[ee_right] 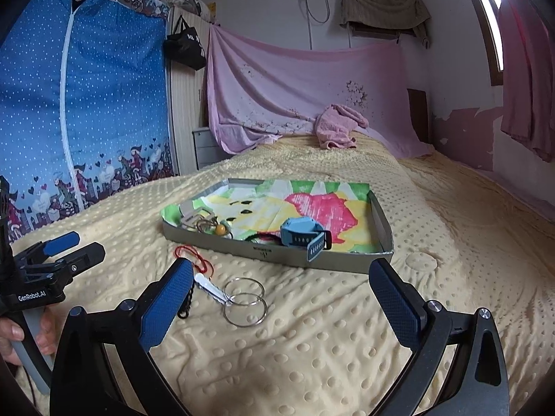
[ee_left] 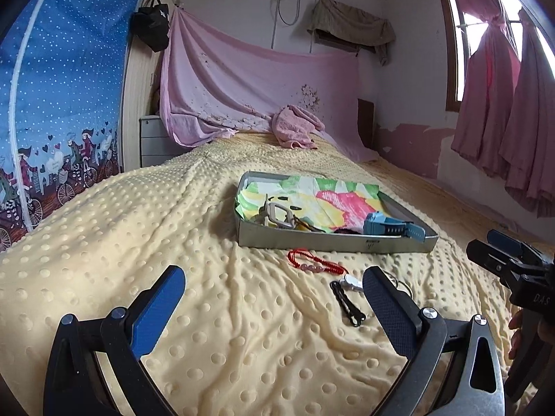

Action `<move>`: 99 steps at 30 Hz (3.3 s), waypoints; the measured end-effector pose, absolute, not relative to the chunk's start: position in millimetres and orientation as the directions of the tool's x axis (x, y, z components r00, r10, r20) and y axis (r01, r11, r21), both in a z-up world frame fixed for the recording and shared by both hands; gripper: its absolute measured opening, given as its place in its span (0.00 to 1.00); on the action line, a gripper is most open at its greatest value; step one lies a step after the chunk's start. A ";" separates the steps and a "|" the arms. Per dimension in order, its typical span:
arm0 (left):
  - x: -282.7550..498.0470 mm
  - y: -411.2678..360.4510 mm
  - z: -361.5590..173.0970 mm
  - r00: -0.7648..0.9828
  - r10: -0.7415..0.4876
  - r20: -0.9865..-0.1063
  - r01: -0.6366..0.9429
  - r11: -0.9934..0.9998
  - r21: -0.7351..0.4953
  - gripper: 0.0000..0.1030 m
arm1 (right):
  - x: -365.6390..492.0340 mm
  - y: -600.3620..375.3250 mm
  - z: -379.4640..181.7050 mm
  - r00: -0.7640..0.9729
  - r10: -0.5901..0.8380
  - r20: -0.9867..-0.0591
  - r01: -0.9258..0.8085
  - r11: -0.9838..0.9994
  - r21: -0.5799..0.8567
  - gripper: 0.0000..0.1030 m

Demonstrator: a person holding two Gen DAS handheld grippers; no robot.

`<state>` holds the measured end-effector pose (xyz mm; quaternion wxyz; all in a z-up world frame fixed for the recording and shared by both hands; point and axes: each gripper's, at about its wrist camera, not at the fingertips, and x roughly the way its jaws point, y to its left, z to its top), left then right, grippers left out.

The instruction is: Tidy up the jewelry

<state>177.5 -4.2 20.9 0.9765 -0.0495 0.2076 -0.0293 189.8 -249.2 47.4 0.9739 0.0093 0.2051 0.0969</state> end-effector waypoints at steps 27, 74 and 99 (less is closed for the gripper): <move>226.1 -42.2 -8.9 0.740 -0.291 -0.606 0.275 0.954 -0.122 0.70 | 250.7 -233.9 -8.1 0.737 0.220 -0.639 -0.268 0.963 0.023 0.64; 252.3 -60.2 -39.5 0.589 -0.384 -0.711 0.295 0.921 -0.253 0.13 | 266.0 -198.7 -26.5 0.591 0.370 -0.717 -0.445 0.891 0.093 0.05; 221.8 -72.8 -21.9 0.613 -0.405 -0.679 0.374 0.905 -0.202 0.13 | 250.8 -232.9 28.5 0.792 0.305 -0.529 -0.328 0.943 0.053 0.02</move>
